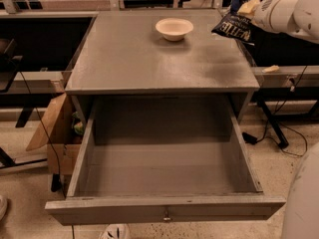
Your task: Place blue chip bag into top drawer
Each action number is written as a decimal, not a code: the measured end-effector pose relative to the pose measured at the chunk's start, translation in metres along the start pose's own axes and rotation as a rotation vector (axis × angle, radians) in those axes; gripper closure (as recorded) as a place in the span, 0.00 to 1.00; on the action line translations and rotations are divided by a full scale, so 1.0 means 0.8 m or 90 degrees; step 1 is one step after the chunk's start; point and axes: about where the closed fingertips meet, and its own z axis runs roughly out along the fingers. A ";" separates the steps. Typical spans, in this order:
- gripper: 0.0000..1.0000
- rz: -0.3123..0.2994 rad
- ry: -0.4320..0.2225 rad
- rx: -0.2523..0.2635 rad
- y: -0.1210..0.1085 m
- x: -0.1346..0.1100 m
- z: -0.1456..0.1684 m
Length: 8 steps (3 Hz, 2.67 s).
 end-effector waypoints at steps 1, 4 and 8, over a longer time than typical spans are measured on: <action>1.00 0.006 0.006 -0.027 0.008 0.010 -0.005; 1.00 0.026 0.095 -0.237 0.018 0.119 -0.201; 1.00 -0.082 0.168 -0.415 0.086 0.215 -0.297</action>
Offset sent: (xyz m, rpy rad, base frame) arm -0.1402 0.0485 -0.0032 0.1447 -0.1478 0.3408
